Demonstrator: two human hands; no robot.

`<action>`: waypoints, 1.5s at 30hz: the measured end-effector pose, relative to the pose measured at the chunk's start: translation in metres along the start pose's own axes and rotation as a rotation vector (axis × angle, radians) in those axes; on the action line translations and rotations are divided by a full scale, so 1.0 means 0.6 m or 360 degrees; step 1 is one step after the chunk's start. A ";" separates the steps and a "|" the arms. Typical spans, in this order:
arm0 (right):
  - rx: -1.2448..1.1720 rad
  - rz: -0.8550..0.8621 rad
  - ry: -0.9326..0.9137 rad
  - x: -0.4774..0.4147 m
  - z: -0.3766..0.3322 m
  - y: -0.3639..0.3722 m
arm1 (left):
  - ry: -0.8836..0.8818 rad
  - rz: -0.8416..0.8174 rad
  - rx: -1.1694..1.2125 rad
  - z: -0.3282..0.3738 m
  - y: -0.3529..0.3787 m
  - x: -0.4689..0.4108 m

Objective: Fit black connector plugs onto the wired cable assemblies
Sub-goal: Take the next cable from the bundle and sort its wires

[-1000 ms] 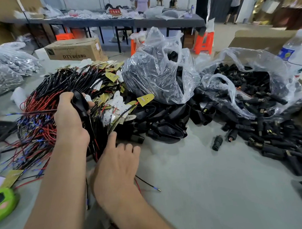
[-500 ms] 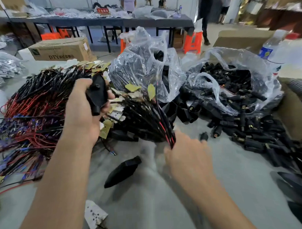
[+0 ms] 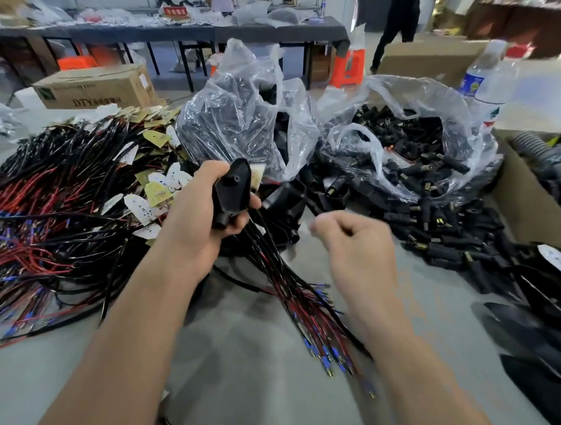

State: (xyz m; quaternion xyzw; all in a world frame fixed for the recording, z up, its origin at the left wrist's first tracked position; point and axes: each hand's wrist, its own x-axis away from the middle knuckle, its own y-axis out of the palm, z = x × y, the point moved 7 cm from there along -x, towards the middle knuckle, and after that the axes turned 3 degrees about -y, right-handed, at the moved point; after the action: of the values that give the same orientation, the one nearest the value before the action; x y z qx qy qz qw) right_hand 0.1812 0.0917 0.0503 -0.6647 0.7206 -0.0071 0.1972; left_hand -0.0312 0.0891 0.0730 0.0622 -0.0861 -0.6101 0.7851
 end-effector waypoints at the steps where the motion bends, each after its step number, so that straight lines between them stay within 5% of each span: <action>1: -0.0281 0.0069 0.0082 -0.011 0.002 -0.016 | -0.0013 0.0003 0.0034 -0.007 0.009 0.001; 6: -0.1102 -0.0014 0.0336 -0.036 0.013 -0.051 | -0.0180 -0.0180 0.0109 -0.066 0.091 0.018; 15: -0.1053 -0.0163 0.0461 -0.037 0.071 -0.089 | -0.0443 -0.0504 0.0048 -0.136 0.136 0.045; 23: -0.0950 0.0168 0.0257 -0.049 0.074 -0.107 | -0.0637 -0.0983 -0.0123 -0.151 0.163 0.078; 30: -0.1019 -0.0233 0.0251 -0.035 0.050 -0.085 | -0.0478 -0.0817 -0.0075 -0.146 0.175 0.070; 36: -0.1113 -0.0006 0.0267 -0.041 0.055 -0.093 | -0.0257 -0.0253 -0.0082 -0.133 0.149 0.055; 41: -0.0858 0.0191 -0.0023 -0.043 0.046 -0.111 | 0.0242 -0.0020 -0.0401 -0.100 0.124 0.043; 45: -0.0843 0.0157 -0.0114 -0.042 0.039 -0.104 | 0.0331 -0.0001 -0.0727 -0.097 0.113 0.038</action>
State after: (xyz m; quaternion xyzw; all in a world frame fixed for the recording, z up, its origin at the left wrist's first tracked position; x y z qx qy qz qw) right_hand 0.2485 0.1147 0.0528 -0.6569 0.7215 0.2148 0.0418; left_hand 0.0509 0.0838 0.0315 -0.0544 0.1352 -0.6044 0.7832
